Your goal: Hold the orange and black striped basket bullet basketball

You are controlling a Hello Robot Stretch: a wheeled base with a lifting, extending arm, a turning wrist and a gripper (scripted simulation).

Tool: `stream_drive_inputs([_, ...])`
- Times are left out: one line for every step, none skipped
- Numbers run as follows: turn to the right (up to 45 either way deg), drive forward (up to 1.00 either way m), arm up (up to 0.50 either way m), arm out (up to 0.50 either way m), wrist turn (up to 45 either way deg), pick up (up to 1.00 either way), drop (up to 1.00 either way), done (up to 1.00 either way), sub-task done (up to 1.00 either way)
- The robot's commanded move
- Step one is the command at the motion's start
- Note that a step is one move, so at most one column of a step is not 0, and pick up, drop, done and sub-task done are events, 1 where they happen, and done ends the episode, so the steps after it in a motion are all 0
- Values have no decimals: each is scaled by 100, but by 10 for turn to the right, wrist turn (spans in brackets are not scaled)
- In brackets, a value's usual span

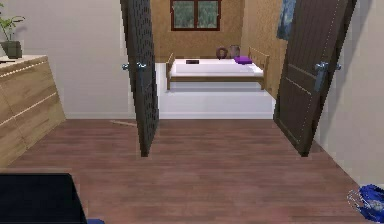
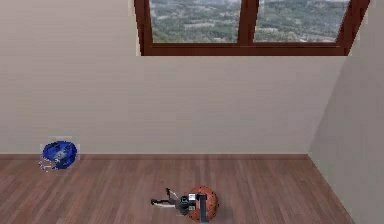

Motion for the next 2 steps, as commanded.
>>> stream_drive_inputs([0,0,0,0,450,0,0,0,0])
stream_drive_inputs([0,0,0,0,270,0,0,0,0])
